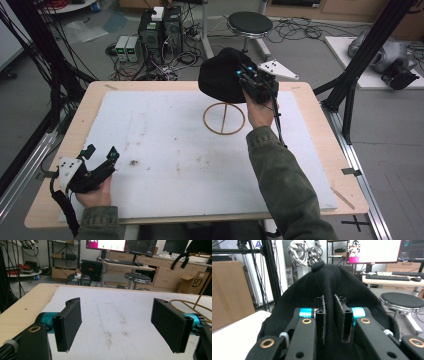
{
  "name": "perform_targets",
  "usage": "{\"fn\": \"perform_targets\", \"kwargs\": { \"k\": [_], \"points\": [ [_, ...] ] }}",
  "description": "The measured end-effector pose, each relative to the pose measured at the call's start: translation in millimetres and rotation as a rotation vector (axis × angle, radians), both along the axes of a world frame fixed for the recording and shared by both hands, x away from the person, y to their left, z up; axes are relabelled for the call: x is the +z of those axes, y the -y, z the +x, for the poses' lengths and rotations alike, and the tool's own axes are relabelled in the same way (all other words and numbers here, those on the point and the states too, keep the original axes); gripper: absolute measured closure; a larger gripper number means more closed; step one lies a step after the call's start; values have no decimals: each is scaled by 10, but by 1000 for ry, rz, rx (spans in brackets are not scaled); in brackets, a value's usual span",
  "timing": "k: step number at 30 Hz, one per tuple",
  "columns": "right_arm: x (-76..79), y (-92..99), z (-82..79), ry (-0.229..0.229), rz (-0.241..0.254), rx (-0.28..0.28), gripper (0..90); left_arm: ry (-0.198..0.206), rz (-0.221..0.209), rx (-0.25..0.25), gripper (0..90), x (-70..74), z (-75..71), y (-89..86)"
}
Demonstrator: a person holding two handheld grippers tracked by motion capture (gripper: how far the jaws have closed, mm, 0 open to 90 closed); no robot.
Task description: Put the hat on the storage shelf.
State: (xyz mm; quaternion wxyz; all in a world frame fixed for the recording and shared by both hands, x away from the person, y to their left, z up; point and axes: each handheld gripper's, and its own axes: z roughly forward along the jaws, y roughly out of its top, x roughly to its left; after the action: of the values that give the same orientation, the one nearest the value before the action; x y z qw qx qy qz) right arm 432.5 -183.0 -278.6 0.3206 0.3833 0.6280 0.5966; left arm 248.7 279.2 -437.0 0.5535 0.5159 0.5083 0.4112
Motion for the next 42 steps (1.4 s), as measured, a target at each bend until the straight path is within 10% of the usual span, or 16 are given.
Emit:
{"fn": "perform_targets", "kwargs": {
  "k": [9,23,42],
  "points": [
    [-4,-19,-12,-3,10,-32,672,1,-5,-1,247,-1,4,-9],
    [-74,173,-56,-15,28,-131,139,7,-13,0,247,7,-7,-19],
    [-299,496,-390,20,19,-225,117,0,-8,-5,243,2,9,-6]
  ]
}}
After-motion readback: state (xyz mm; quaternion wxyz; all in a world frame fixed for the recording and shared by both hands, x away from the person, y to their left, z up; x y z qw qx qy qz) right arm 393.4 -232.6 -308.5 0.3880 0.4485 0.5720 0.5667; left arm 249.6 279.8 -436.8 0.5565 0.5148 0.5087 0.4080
